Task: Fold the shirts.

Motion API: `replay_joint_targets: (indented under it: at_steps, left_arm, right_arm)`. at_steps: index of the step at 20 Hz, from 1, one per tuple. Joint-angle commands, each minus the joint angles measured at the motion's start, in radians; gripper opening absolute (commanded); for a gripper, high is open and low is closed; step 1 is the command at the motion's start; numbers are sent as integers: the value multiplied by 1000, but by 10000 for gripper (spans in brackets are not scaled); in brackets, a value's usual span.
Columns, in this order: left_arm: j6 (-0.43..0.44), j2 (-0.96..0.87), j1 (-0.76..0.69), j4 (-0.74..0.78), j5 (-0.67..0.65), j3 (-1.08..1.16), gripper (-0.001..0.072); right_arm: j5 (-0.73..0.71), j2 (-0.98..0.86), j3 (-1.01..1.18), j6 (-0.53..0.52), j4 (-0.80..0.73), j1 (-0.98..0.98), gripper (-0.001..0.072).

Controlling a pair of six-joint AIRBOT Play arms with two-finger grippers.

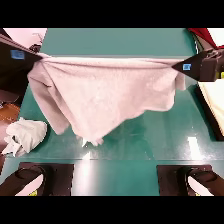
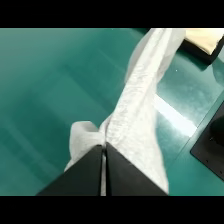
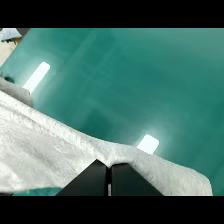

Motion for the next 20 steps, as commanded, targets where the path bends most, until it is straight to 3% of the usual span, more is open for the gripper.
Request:
replay_joint_targets:
  at_steps: [1, 6, 10, 11, 12, 13, 20]
  left_arm:
    - [26, -64, -2, -21, 16, -146, 22]
    - [90, -306, -2, -21, 201, -480, 22]
    - [89, -546, 6, -18, 377, -493, 24]
    - [89, -575, 13, -18, 403, -479, 126]
    - [76, -587, 25, -16, 424, -465, 445]
    - [72, -587, 38, -16, 436, -452, 600]
    - [72, -583, 163, 95, 113, -399, 595]
  right_arm:
    - [56, -41, -74, 61, -18, -2, 9]
    - [-103, -257, -260, 4, -38, -3, 10]
    - [-237, -426, -252, 4, -104, -21, 10]
    - [-237, -459, -225, 4, -105, -32, 10]
    - [-228, -492, -192, 4, -104, -46, 10]
    - [-214, -517, -159, 4, -105, -60, 10]
    - [-150, -554, -50, 4, -105, -146, 11]
